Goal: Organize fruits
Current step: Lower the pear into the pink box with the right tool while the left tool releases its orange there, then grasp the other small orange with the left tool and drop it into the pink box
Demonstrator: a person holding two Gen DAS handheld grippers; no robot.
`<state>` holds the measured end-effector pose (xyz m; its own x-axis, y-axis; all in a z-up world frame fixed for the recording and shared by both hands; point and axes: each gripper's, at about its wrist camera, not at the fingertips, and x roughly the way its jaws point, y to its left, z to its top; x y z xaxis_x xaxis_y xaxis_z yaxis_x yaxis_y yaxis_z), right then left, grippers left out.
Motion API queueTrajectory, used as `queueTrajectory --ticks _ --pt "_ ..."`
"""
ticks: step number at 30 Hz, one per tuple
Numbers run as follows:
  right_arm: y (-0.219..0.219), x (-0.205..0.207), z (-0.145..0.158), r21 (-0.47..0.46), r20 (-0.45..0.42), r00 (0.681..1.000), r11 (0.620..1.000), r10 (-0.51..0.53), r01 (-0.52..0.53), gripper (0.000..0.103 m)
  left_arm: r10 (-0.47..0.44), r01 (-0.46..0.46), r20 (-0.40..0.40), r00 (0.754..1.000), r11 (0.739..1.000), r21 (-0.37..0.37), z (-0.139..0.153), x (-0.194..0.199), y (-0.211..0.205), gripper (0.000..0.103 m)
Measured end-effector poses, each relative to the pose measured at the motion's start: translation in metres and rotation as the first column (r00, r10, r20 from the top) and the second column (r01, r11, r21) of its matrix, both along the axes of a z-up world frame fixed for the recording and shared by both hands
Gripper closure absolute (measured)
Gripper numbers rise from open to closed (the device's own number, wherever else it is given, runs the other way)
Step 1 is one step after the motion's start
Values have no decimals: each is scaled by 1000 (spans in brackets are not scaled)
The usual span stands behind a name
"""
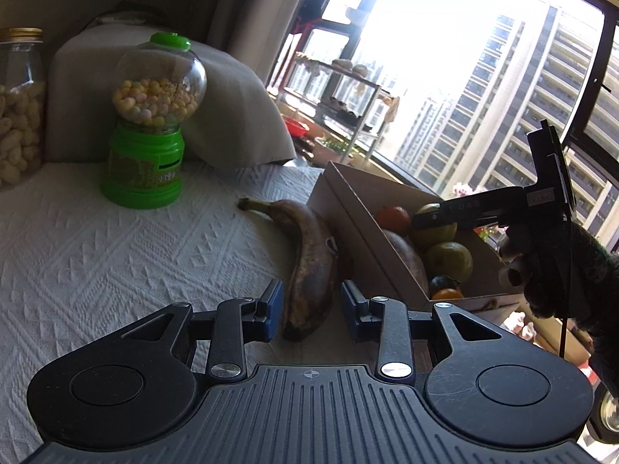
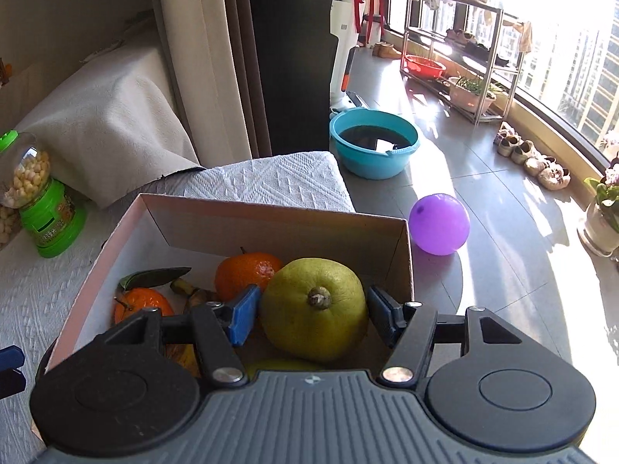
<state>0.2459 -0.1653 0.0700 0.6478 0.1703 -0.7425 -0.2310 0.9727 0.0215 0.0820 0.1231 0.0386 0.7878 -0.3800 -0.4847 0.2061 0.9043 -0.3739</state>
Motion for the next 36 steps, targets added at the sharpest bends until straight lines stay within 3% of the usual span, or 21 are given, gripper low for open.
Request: queueTrajectory --ticks 4,7,12,16,18,21,22,29,32,34,36 --pt "-9 -6 7 52 14 1000 999 -9 9 42 1 -1 12 1000 1000 20 5 -3 -3 66" --pt "-19 -21 23 67 85 996 998 -16 10 40 3 -3 14 1000 999 37 6 -4 -5 66" --pt "-33 -75 44 53 183 983 998 16 -26 36 -6 5 15 1000 998 66 6 -2 -12 66" --pt "-34 -128 41 -14 240 968 997 77 -76 36 -33 30 17 999 989 147 8 7 -23 66" --pt "-33 -153 35 -42 260 960 994 106 -98 35 -61 62 -11 998 971 231 6 14 -32 66" --pt "-33 -182 23 -16 237 961 990 142 -142 32 -69 74 -25 997 942 328 3 22 -41 66" --pt "-33 -188 18 11 215 965 988 150 -156 32 -74 79 -29 997 935 346 3 25 -43 62" --pt "-26 -215 -22 123 120 982 979 148 -163 32 -91 106 -55 994 890 444 11 31 -60 61" --pt "-21 -222 -32 178 105 981 967 165 -182 37 -82 85 -25 996 896 436 21 13 -57 61" --pt "-15 -226 -34 173 109 976 963 189 -206 49 -86 84 -13 996 911 405 28 -2 -54 62" --pt "-9 -230 -34 149 123 968 960 219 -236 50 -122 115 -4 993 925 361 34 -21 -54 62"
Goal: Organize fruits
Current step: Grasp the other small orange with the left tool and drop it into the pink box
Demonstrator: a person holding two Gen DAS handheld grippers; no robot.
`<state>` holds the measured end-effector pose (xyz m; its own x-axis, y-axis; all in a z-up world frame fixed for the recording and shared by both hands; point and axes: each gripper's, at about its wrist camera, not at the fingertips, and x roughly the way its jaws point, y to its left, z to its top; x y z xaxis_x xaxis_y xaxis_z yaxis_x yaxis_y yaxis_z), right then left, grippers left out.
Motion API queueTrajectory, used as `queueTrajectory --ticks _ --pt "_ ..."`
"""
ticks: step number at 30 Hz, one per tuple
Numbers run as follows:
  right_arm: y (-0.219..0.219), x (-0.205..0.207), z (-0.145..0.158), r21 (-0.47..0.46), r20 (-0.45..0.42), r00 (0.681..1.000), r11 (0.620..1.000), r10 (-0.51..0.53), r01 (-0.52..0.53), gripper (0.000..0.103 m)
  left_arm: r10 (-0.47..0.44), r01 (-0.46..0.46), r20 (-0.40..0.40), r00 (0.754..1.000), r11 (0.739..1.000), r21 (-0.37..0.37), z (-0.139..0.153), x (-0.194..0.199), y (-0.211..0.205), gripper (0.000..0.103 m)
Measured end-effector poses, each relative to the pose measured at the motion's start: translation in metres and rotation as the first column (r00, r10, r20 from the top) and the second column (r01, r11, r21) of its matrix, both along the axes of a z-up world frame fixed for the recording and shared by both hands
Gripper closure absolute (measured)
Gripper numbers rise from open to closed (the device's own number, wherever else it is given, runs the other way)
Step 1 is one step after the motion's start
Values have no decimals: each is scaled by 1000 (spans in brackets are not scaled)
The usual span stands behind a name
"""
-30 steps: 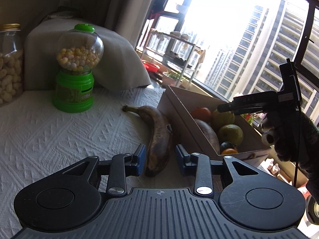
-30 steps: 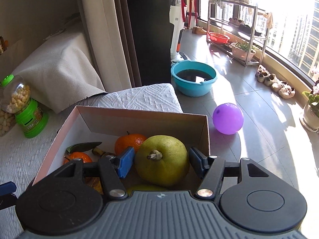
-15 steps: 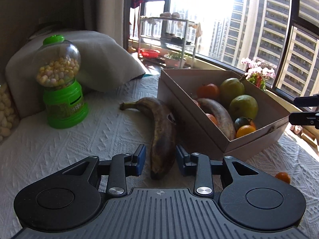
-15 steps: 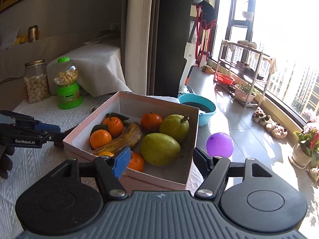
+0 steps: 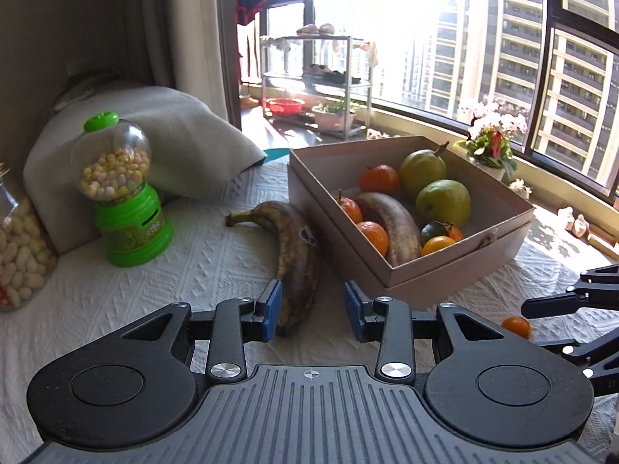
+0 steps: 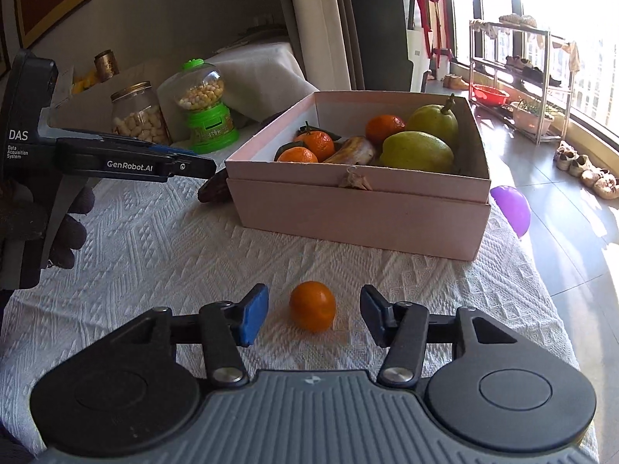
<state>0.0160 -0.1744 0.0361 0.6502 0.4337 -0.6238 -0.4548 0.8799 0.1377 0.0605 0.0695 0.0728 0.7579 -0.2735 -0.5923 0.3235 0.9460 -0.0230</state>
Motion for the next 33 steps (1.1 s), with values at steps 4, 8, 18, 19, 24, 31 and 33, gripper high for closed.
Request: queueTrajectory --ticks 4,8,18,19,24,31,33 --pt "-3 -2 7 -41 40 999 999 1 1 48 -126 123 -36 991 990 -74 0 -24 -19 62" --pt "-23 -2 12 -74 91 990 991 -108 115 34 -236 227 -85 968 969 -96 -15 -29 -56 62" --pt "-69 6 1 -32 50 943 943 -328 330 33 -263 258 -145 954 965 -55 -41 -13 -115 61" --pt "-69 5 -1 -32 48 943 943 -329 331 33 -261 255 -150 954 965 -57 -43 -12 -116 63" --pt "-60 5 -5 -49 48 947 946 -319 321 33 -265 258 -153 952 964 -63 -42 -12 -117 68" --pt "-57 1 0 -50 63 948 948 -311 314 33 -271 260 -103 957 960 -106 -23 -16 -105 68" --pt "-56 0 2 -50 71 949 949 -307 311 33 -261 250 -71 963 960 -129 -11 -14 -100 68"
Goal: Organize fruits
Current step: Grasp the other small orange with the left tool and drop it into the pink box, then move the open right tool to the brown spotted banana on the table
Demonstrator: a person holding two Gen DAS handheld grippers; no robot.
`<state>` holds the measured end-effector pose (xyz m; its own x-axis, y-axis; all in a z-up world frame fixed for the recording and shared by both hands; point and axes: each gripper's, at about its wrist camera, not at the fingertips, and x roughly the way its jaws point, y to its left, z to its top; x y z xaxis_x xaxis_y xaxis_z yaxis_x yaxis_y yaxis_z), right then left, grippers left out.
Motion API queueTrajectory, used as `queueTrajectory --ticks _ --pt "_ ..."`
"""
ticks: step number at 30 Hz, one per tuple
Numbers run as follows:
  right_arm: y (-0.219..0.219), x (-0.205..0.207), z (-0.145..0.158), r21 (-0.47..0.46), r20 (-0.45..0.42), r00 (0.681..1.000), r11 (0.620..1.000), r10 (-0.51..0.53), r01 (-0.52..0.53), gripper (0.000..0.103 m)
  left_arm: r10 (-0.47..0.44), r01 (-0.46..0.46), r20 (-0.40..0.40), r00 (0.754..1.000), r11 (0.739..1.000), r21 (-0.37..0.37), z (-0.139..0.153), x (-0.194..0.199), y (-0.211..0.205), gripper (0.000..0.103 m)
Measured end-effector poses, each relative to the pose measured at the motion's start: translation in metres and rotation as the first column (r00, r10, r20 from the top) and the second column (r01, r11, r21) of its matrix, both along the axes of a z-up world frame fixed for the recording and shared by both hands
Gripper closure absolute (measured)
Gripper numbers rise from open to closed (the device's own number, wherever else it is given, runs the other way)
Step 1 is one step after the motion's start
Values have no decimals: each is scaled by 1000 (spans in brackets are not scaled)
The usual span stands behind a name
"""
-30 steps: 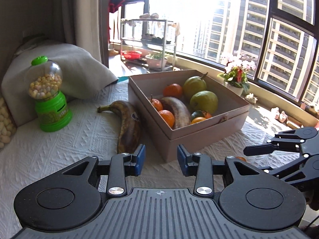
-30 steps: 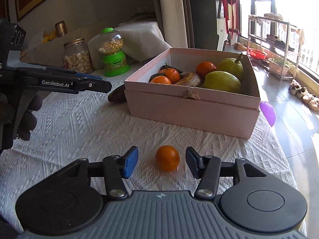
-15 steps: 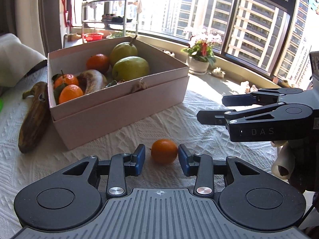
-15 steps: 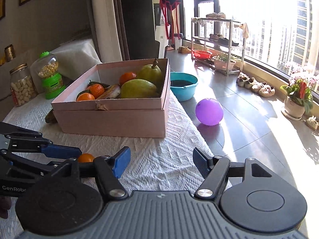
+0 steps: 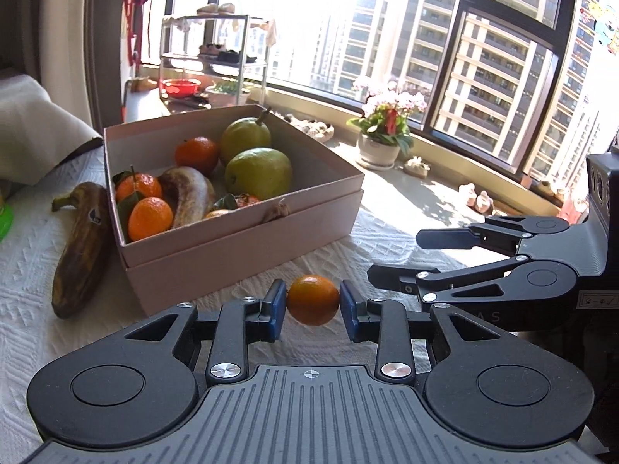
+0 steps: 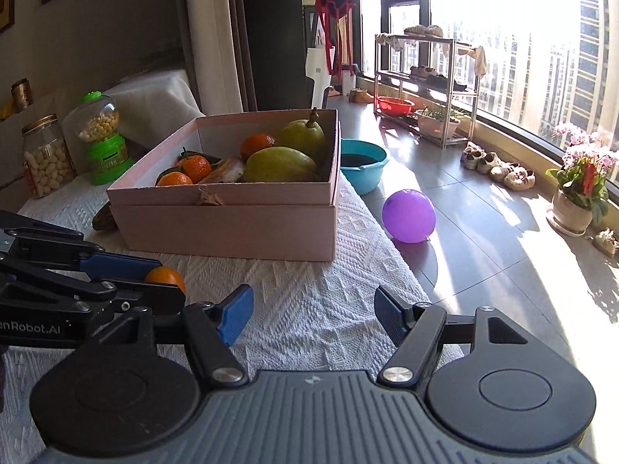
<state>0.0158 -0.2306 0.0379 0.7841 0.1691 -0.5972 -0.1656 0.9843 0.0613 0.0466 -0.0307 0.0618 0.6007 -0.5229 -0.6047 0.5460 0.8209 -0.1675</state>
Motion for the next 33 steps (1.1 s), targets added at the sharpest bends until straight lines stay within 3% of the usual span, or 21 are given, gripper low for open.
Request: queueTrajectory --ticks 6,11,14,19,23,29,33 --pt "4 -5 4 18 20 999 999 28 -28 33 53 -47 112 992 997 -57 45 31 7 68" --pt "13 -5 1 8 16 999 999 51 -51 33 37 -22 77 996 983 -183 67 73 2 68" --pt "16 -8 0 -4 18 998 998 66 -65 33 67 -46 93 993 976 -210 70 77 14 68" --pt "20 -5 -3 -3 -2 998 998 67 -67 33 186 -167 110 976 973 -162 51 68 61 68" --pt "30 -3 -4 -21 -18 996 996 85 -85 33 263 -255 135 955 964 -68 26 57 103 68" --pt "50 0 -4 -34 -31 991 990 133 -134 33 217 -219 58 975 975 44 -11 57 126 68" --pt "66 0 -4 -52 -42 984 983 172 -174 33 226 -227 27 974 973 44 -26 67 125 64"
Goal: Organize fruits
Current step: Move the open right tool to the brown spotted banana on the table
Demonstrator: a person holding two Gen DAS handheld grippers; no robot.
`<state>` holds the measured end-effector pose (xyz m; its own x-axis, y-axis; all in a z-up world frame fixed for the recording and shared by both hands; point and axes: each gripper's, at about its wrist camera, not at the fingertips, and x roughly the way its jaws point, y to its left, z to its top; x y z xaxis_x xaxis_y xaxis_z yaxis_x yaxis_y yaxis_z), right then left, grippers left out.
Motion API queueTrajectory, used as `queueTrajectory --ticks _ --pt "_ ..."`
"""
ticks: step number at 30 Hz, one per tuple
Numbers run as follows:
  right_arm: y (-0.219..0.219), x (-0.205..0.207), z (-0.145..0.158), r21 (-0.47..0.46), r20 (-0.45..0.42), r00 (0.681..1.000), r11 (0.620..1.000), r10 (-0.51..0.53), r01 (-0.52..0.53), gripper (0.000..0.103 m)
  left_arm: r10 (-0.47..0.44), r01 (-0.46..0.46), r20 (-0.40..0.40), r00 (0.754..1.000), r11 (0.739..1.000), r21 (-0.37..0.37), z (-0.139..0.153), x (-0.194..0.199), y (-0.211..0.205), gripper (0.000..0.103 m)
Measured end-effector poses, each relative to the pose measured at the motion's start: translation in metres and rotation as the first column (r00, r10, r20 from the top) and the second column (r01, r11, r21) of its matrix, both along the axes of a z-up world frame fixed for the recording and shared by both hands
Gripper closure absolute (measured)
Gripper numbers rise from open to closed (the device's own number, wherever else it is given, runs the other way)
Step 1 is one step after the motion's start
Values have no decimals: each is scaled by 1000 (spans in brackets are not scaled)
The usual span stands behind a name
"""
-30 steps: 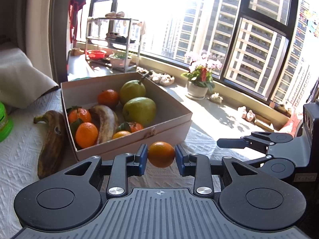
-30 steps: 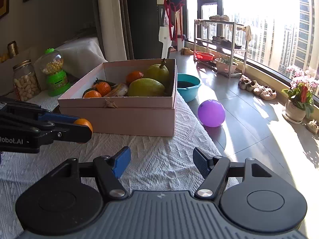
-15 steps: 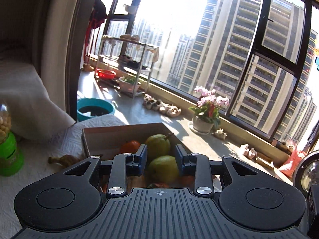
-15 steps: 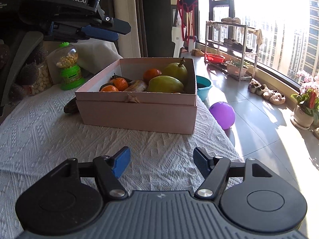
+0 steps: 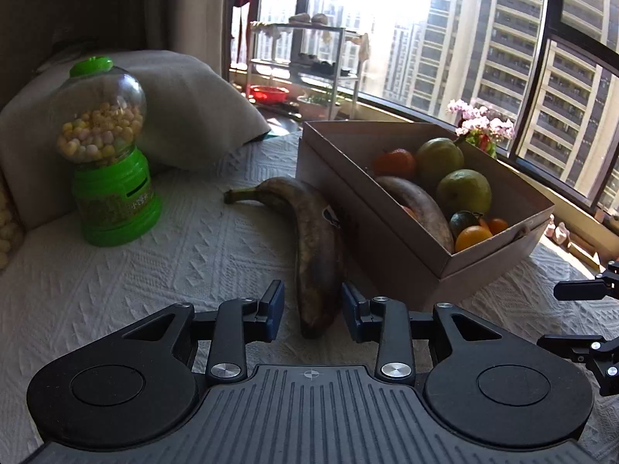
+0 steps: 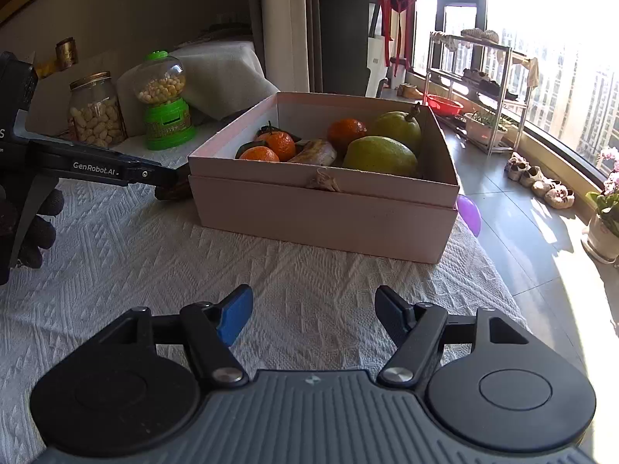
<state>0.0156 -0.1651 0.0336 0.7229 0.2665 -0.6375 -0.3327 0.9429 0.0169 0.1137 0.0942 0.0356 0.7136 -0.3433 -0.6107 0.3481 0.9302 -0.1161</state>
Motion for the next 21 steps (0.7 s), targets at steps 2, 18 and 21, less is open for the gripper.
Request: queueTrajectory --ticks 2,18,21 --pt "4 -2 1 -10 2 1000 1000 13 -13 33 -4 4 -16 1000 1000 -6 -4 9 -3 62" --pt "19 -7 7 -37 -3 1000 999 25 -25 32 14 -14 -5 1000 999 -39 -3 -23 15 83" --pt "32 -5 14 -29 0 999 998 54 -54 32 10 -11 -6 1000 995 -96 -1 -32 28 84"
